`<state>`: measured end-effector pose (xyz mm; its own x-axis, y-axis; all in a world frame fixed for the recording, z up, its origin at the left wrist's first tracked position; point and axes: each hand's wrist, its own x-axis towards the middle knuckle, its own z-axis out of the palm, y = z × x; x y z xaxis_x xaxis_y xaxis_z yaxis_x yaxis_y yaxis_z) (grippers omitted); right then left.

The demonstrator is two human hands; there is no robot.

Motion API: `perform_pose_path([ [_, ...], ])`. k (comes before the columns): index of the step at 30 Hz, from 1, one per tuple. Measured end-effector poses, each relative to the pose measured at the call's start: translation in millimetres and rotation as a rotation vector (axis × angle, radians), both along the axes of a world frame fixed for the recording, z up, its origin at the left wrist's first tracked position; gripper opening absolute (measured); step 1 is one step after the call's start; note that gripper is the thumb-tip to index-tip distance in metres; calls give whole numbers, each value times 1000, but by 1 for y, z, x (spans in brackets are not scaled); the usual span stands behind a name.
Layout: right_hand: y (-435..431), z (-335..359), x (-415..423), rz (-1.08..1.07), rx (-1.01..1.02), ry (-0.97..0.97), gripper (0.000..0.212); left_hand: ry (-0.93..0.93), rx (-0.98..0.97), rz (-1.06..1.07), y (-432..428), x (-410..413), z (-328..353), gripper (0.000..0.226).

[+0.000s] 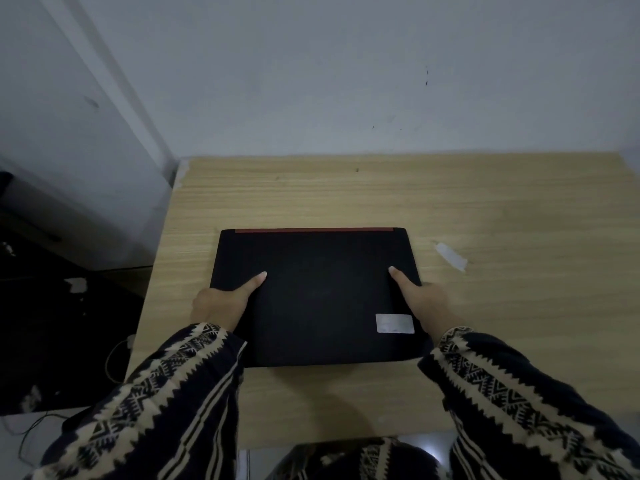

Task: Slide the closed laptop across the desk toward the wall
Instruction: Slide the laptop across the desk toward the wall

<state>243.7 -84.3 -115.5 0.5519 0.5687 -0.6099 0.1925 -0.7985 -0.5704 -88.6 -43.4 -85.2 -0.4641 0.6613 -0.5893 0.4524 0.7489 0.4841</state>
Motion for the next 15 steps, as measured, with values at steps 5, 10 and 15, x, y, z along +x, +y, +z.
perform_pose_path([
  [5, -2, -1, 1, 25, 71, -70, 61, -38, 70, 22, -6, 4, 2, 83],
  [10, 6, 7, 6, 41, 103, -143, 69, -22, 109, 60, -2, 12, 3, 87],
  [15, 10, 10, 32, 44, 161, -176, 63, 19, 140, 57, 11, 32, 5, 94],
])
